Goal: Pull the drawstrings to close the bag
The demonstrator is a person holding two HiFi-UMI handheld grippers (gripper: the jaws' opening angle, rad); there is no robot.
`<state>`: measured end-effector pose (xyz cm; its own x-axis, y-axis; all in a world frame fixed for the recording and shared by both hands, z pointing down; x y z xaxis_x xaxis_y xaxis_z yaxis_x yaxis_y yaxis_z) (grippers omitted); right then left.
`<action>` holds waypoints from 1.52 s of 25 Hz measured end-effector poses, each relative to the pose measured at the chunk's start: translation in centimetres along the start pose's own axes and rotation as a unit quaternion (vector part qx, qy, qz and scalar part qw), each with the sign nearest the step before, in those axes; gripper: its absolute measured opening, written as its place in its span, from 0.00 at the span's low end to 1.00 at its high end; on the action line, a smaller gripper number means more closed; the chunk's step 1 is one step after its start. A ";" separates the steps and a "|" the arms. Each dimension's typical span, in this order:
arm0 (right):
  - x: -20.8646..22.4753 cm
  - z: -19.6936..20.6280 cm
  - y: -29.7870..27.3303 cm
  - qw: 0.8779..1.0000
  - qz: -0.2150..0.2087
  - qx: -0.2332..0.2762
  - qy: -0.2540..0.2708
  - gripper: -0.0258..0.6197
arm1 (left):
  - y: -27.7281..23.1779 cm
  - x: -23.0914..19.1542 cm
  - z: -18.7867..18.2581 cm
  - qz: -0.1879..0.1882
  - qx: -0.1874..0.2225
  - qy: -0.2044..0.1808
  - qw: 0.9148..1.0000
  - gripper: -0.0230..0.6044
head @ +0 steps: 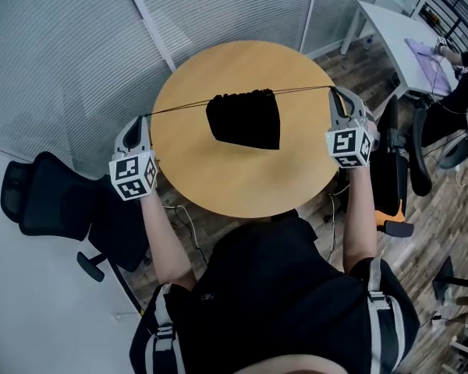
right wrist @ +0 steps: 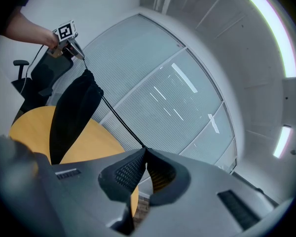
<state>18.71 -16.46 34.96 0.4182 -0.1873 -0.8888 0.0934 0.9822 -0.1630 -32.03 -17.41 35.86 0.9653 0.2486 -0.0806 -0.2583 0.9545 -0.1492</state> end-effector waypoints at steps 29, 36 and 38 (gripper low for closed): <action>0.3 -0.9 -0.4 1.000 0.009 0.001 -0.001 0.14 | 0.2 -1.9 -0.6 -0.005 0.007 0.005 1.000 0.06; 0.2 -0.6 -0.1 1.000 0.008 -0.002 -0.004 0.14 | 0.3 -1.7 -0.5 -0.002 0.006 0.004 1.000 0.06; 0.4 -0.5 0.0 1.000 0.008 -0.004 -0.008 0.14 | 0.3 -1.6 -0.5 0.000 0.005 0.003 1.000 0.06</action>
<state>18.43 -16.51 34.40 0.4335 -0.1722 -0.8846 0.0800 0.9850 -0.1526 -33.65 -17.57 35.40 0.9650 0.2478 -0.0858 -0.2579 0.9560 -0.1397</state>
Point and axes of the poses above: the fingertips, and each gripper's own axes: y backward along the fingers, x to its right, z out of its underside, the point moved 9 cm from there along y, backward along the fingers, and after that the axes turned 15 degrees about y, right-handed, at the moved point
